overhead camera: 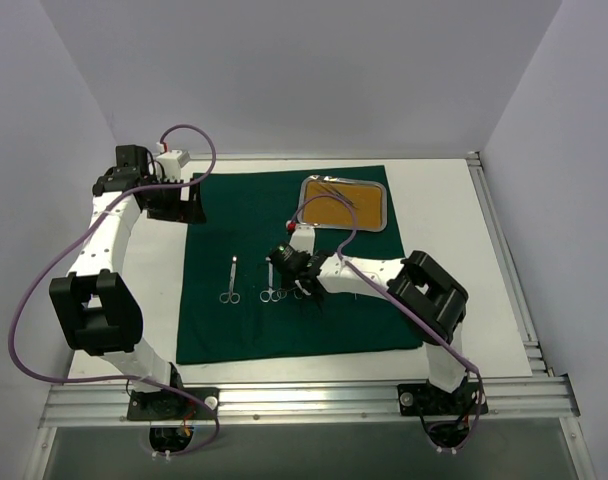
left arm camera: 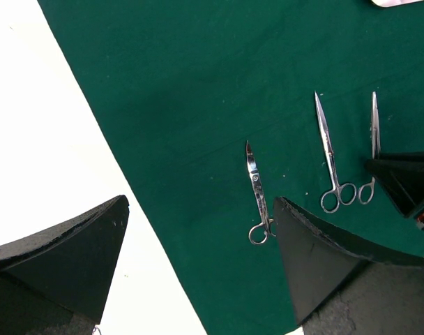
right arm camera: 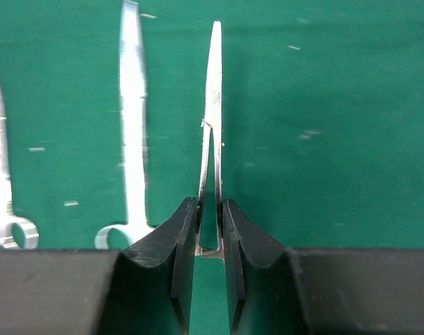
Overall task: Open and lay out the surgical kit
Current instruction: Place the medical item in the surgical kit.
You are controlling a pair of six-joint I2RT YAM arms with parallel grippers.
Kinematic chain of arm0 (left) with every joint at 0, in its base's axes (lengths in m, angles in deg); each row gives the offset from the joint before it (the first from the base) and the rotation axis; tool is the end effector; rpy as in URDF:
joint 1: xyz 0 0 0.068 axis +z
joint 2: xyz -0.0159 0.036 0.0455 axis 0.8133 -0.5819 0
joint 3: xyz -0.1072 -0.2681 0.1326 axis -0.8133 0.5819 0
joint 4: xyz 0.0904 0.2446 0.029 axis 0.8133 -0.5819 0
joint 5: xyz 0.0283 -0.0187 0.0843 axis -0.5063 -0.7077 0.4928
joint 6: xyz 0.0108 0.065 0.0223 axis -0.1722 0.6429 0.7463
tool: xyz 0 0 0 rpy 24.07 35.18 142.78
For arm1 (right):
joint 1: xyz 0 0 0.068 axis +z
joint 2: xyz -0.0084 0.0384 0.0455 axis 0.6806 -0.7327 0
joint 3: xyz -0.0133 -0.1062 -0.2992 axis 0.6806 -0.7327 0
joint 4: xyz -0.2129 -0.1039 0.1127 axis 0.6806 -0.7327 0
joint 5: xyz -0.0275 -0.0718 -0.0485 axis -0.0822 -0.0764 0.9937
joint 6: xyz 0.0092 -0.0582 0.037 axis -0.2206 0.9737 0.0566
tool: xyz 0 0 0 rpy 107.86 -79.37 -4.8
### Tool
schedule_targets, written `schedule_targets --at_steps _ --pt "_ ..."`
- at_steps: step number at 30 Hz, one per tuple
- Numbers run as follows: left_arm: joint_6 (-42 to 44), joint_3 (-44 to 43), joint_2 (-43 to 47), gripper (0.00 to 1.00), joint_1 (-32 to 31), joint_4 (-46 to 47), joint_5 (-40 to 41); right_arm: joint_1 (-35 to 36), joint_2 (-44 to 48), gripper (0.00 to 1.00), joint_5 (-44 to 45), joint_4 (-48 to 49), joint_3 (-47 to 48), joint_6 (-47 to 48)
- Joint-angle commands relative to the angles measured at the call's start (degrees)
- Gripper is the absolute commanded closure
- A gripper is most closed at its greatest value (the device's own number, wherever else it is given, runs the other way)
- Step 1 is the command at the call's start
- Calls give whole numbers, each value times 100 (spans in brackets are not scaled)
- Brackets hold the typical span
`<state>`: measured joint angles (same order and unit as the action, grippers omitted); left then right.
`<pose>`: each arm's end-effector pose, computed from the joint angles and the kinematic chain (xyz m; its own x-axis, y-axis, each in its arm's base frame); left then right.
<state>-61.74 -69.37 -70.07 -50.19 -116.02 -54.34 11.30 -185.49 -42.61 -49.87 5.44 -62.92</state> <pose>0.3715 0.0049 0.3436 -0.7873 0.1103 -0.6066 0.3017 0.9270 -0.2229 0.2767 0.3550 0.2024 -0.7507 0.1585 -0.6414 -0.1460 0.9070 0.3950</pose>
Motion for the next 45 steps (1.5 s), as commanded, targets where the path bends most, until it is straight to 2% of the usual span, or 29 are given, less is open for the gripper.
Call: schedule_targets --at_steps 1,25,29,34,45 --pt "-17 1 124 6 43 140 -121 -137 263 100 109 -181 -146 99" --pt "-9 -17 142 6 87 131 -156 -128 0 100 153 -374 -173 213" --pt "-9 -17 142 6 87 123 -156 -128 -18 94 109 -374 -172 178" --pt "-9 -34 133 6 78 114 -174 -128 -71 77 56 -400 -111 178" --pt "-9 -43 150 6 78 88 -165 21 184 75 443 -822 477 371"
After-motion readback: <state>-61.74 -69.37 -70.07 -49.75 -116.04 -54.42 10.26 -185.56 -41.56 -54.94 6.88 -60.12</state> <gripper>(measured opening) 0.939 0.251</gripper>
